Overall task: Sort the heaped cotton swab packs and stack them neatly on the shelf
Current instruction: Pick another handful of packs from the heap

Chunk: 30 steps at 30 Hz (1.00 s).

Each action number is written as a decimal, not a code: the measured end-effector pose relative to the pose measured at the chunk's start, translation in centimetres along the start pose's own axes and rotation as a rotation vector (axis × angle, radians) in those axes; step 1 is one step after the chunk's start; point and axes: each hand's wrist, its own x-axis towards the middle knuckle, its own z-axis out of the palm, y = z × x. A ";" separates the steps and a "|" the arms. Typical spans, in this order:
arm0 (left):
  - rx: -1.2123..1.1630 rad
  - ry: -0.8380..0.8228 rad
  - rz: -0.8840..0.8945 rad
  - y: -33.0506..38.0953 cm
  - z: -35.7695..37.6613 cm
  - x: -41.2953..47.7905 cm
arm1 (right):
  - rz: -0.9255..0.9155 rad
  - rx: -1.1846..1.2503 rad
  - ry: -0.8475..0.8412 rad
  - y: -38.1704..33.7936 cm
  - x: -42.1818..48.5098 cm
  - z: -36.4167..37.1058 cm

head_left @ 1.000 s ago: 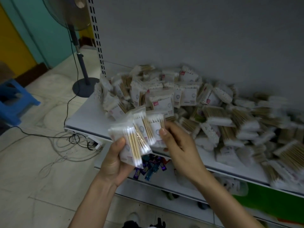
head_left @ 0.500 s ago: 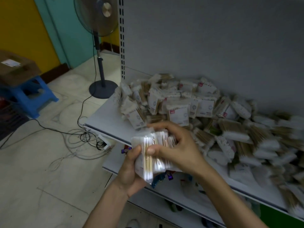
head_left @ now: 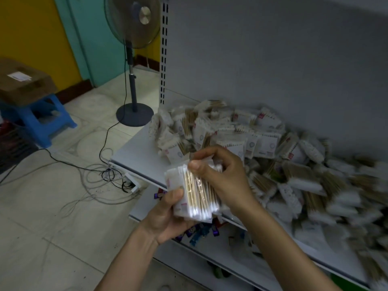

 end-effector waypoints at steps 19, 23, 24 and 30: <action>-0.139 0.022 0.216 1.7 -1.1 0.0 | -0.235 -0.790 0.162 3.8 4.1 -8.1; -0.109 0.085 0.176 1.5 -0.9 0.4 | -0.095 -0.551 0.147 1.1 3.3 -8.8; -0.119 0.036 0.177 1.3 -0.7 0.6 | -0.061 -0.495 0.108 0.5 3.0 -8.6; -0.205 -0.044 0.009 0.0 -0.2 0.9 | -0.103 -0.380 0.059 0.7 1.0 -3.7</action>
